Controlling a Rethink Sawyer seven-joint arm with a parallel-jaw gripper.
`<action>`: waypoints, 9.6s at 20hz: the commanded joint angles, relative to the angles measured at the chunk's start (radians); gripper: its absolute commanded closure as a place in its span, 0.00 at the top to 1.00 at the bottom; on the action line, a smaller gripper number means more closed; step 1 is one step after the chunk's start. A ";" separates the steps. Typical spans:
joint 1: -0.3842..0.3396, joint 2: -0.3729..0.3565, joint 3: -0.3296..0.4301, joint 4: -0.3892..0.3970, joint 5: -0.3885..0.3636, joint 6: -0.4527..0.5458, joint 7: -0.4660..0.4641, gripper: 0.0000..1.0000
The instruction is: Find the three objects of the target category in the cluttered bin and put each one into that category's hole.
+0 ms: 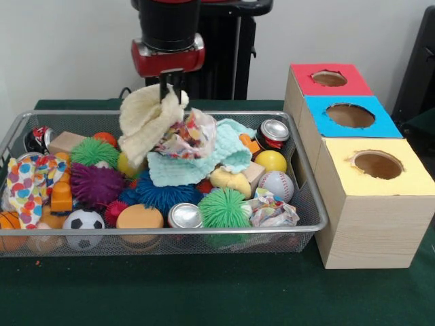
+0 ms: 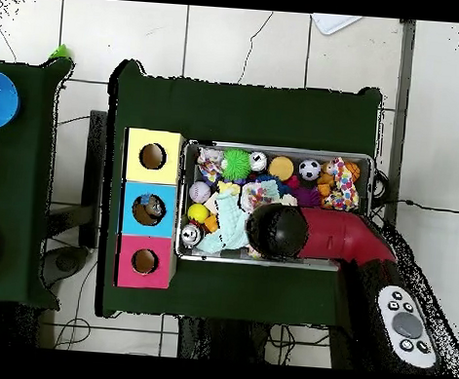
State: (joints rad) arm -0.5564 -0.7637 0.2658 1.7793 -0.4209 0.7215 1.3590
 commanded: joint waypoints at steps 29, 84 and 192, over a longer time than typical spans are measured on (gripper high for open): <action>0.050 0.022 0.035 -0.067 0.197 0.052 0.059 0.00; -0.134 0.190 0.131 -0.502 -0.162 0.076 -0.226 1.00; -0.114 0.335 -0.034 -0.408 -0.373 0.161 -0.104 1.00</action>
State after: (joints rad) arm -0.6905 -0.4340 0.2555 1.2761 -0.7843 0.7703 1.3561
